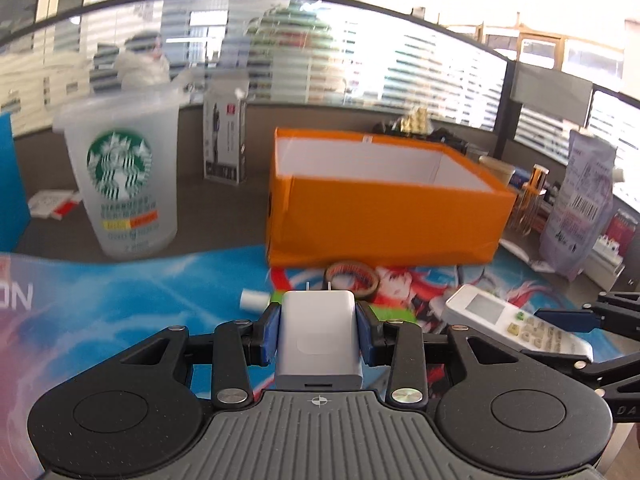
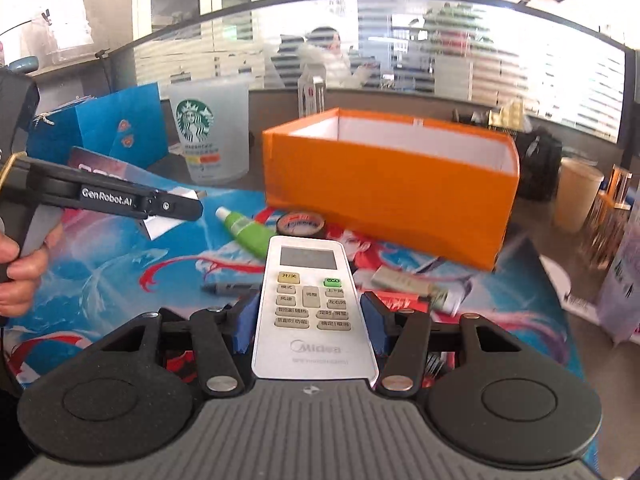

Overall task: Organize rigid objects
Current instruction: 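Lift the charger and remote and carry both over the orange box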

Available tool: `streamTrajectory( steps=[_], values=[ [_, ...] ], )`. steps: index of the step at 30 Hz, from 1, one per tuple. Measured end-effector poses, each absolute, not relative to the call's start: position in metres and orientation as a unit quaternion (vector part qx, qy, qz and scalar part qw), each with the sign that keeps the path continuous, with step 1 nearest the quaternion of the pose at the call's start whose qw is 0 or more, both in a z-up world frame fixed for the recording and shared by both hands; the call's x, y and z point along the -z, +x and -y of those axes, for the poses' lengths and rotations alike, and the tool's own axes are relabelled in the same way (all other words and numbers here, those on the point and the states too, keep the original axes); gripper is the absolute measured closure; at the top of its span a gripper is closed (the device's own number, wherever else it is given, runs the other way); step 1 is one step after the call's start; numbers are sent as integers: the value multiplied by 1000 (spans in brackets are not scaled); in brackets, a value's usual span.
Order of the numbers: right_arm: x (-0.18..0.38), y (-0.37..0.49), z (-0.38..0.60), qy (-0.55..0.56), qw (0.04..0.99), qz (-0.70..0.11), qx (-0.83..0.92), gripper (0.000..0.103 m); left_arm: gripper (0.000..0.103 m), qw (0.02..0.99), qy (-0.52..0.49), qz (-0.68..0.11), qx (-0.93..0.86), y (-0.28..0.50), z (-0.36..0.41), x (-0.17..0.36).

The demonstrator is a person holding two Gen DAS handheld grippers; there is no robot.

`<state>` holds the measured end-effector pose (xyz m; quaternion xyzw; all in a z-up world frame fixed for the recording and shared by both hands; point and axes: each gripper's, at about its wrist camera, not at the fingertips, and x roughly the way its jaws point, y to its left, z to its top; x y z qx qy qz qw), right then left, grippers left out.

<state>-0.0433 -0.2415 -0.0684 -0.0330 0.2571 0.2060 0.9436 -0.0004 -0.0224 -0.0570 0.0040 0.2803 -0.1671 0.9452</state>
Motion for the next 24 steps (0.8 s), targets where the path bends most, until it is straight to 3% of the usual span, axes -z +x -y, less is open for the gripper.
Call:
streamTrajectory(
  steps=[24],
  values=[
    [18, 8, 263, -43, 963, -197, -177, 51, 67, 949, 23, -247, 196, 66, 64, -2]
  ],
)
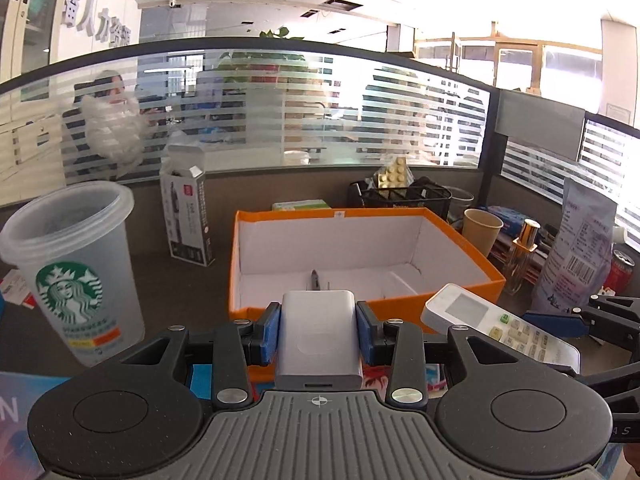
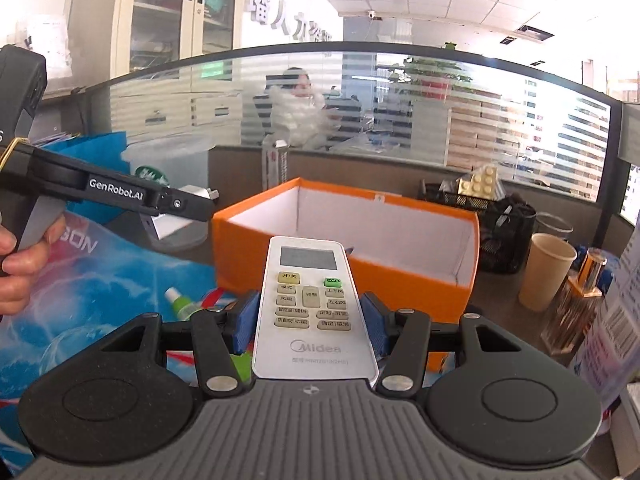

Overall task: Organize rigid objects
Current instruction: 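Lift the charger and remote and carry both over the orange box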

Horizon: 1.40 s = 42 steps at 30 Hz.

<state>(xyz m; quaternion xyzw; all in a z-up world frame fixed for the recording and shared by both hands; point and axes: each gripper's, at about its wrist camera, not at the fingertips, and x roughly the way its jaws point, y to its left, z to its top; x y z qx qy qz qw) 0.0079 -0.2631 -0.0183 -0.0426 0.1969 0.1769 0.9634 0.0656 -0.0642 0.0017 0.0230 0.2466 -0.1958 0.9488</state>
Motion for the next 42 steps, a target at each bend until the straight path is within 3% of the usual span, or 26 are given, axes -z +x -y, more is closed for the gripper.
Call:
streamTrajectory(
  steps=[24, 42],
  values=[
    [-13, 119, 296, -19, 974, -183, -128, 51, 67, 944, 27, -258, 202, 174, 111, -7],
    [2, 177, 287, -40, 965, -225, -126, 51, 67, 932, 17, -311, 184, 222, 117, 30]
  ],
)
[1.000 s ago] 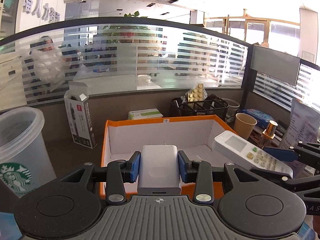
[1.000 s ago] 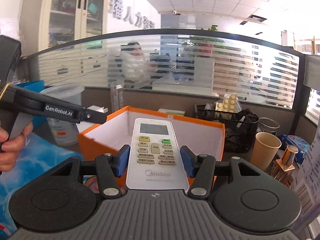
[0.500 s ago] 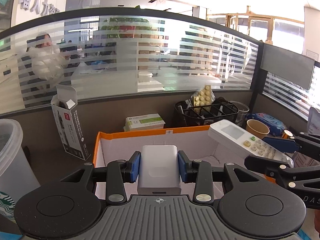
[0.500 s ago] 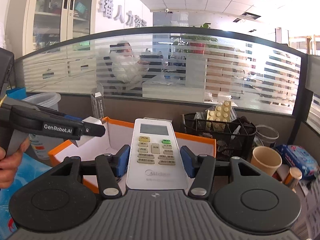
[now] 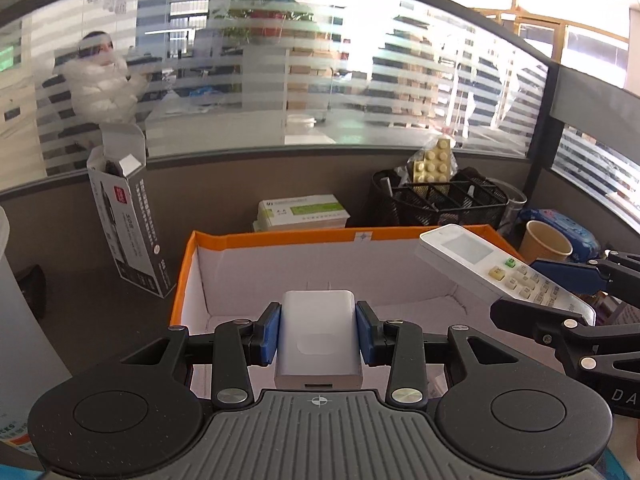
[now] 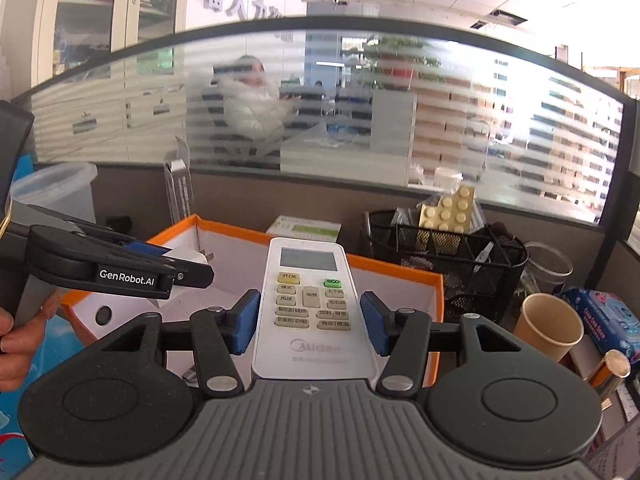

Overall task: Organize rigid objects
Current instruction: 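Lift the charger and remote and carry both over the orange box, then lower the charger and remote into the box and open both tools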

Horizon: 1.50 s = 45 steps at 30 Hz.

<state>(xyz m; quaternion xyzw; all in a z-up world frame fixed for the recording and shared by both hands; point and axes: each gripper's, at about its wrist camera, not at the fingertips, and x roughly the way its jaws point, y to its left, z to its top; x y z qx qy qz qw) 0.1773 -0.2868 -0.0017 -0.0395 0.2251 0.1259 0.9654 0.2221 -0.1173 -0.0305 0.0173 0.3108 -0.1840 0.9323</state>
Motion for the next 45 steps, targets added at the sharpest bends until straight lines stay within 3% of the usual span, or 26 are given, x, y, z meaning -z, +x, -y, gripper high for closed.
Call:
streamTrajectory(
  steps=[23, 45],
  values=[
    [37, 220, 270, -70, 938, -313, -135, 51, 67, 919, 34, -360, 157, 241, 124, 51],
    [40, 235, 255, -110, 926, -340, -120, 51, 66, 900, 59, -410, 138, 259, 135, 61]
  ],
)
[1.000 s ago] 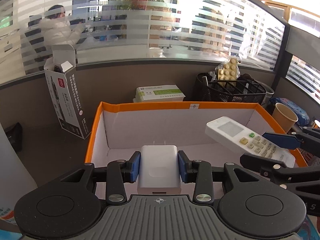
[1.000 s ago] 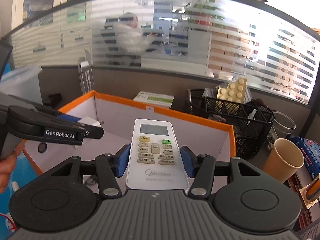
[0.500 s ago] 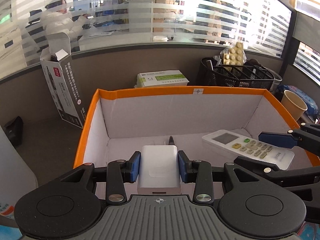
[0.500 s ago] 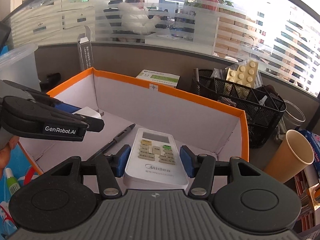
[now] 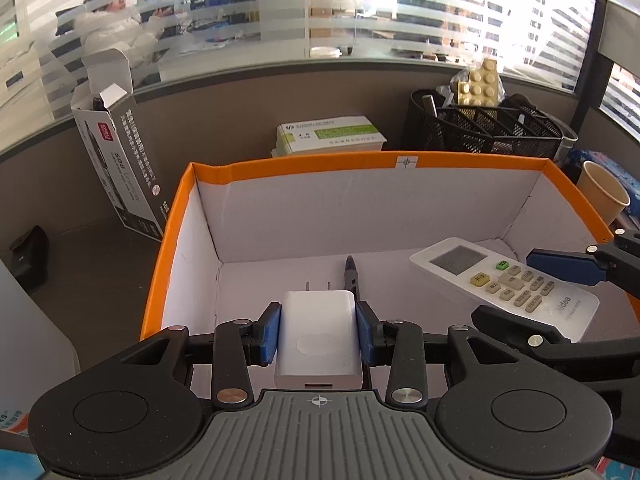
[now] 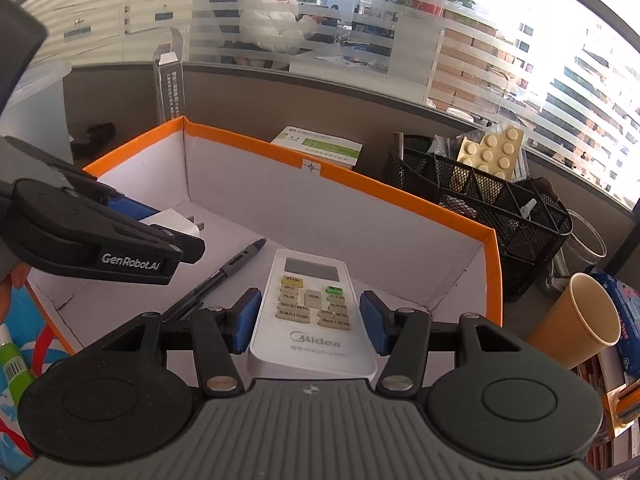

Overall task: Organize rigid objects
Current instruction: 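Lower the charger and remote into the box and open both tools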

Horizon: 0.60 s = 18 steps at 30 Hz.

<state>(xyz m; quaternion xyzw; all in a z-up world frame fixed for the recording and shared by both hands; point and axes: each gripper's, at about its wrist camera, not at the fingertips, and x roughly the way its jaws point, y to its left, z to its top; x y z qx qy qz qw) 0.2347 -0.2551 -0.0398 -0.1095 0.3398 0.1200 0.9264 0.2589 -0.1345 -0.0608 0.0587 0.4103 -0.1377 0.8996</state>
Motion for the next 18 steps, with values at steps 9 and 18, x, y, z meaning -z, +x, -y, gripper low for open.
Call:
streamTrajectory(
  steps=[9, 18],
  values=[
    [41, 236, 251, -133, 921, -348, -114, 51, 66, 889, 47, -436, 131, 270, 133, 67],
    [42, 237, 251, -136, 920, -350, -112, 51, 66, 882, 54, -451, 129, 274, 134, 72]
  ],
)
